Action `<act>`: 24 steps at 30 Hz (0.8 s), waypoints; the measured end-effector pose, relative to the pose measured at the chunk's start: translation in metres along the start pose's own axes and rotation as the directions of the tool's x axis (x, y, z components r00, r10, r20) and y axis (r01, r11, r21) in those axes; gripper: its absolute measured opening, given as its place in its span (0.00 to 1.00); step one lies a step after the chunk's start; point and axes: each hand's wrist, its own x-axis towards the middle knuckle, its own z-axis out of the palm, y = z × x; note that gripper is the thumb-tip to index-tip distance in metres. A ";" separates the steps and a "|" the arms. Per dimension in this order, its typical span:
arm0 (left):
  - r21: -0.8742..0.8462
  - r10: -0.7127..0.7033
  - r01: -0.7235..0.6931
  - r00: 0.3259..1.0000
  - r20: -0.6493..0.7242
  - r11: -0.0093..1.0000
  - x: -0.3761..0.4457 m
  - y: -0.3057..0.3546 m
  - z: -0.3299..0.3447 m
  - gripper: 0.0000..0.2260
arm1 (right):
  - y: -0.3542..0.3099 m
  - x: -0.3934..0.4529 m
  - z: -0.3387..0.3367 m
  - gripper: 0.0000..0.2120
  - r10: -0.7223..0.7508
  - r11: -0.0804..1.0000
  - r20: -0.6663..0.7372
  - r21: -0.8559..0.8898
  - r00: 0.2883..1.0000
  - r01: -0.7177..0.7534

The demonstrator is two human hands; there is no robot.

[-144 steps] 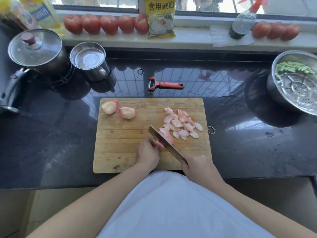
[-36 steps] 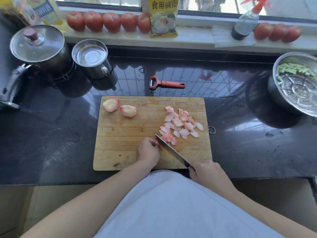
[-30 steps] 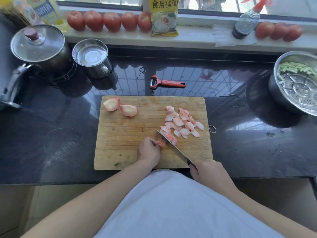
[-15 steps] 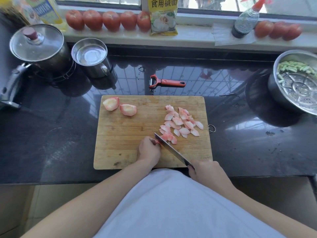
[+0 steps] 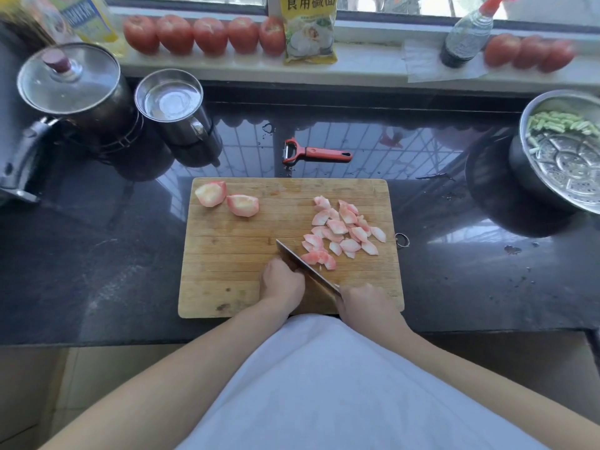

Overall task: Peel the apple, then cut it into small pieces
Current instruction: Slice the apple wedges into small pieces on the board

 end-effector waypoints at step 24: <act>0.076 -0.019 0.005 0.982 0.186 0.997 -0.008 -0.002 -0.003 0.11 | 0.019 -0.021 -0.007 0.13 -0.001 0.998 -0.015 0.071 1.000 0.002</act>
